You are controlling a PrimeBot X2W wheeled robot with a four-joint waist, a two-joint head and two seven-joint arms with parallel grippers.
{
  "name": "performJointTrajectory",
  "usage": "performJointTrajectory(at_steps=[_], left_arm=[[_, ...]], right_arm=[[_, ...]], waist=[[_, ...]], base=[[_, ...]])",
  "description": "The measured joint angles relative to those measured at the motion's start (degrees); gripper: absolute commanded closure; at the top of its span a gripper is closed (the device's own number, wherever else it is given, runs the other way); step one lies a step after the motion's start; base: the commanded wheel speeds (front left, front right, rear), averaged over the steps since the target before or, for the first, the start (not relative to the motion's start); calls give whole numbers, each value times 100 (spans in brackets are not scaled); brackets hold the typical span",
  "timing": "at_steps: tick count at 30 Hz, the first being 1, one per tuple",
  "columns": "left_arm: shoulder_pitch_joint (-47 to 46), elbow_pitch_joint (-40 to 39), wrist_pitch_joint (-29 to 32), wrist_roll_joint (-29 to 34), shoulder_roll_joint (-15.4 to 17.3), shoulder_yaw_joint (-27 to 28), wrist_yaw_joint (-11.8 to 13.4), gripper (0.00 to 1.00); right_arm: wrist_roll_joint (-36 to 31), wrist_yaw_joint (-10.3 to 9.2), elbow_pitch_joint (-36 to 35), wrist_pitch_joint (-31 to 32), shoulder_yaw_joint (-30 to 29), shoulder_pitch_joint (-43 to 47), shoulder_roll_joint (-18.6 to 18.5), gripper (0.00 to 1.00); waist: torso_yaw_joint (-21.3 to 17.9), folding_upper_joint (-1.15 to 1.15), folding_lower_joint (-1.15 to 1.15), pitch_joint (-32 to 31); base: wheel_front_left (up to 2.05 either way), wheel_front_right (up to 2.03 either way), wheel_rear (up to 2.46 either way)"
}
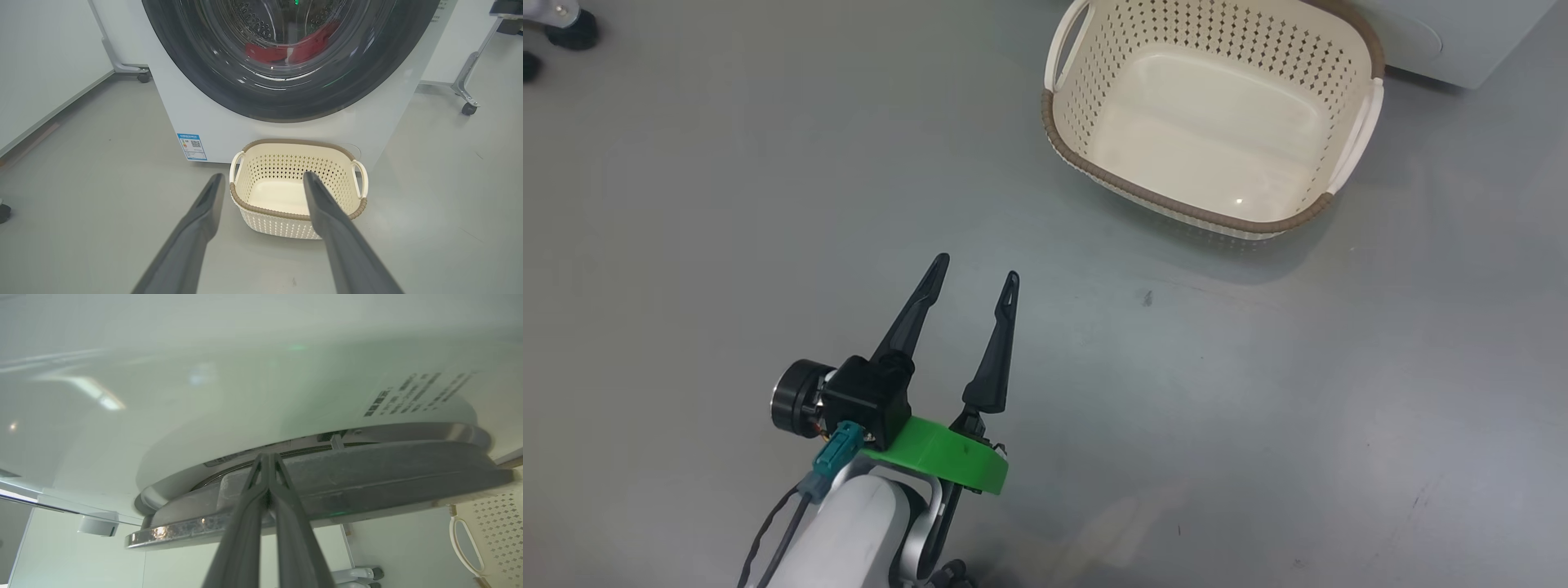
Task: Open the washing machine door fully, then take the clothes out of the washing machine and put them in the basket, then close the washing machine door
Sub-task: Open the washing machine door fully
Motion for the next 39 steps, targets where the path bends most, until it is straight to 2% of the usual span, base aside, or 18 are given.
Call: performJointTrajectory(at_steps=[10,23,39], left_arm=[[0,-44,0,-46,-4,-85,10,0],[7,-129,0,-101,-5,-120,27,0],[8,-96,0,-87,-5,-75,29,0]], right_arm=[[0,0,522,93,-32,-400,-64,100],[-34,0,1135,99,-62,-696,-177,100],[20,1,1585,686,-3,-814,-256,100]], waist=[[199,0,0,20],[242,0,0,-5],[170,0,0,-103]], base=[[0,0,0],[0,0,0],[0,0,0]])
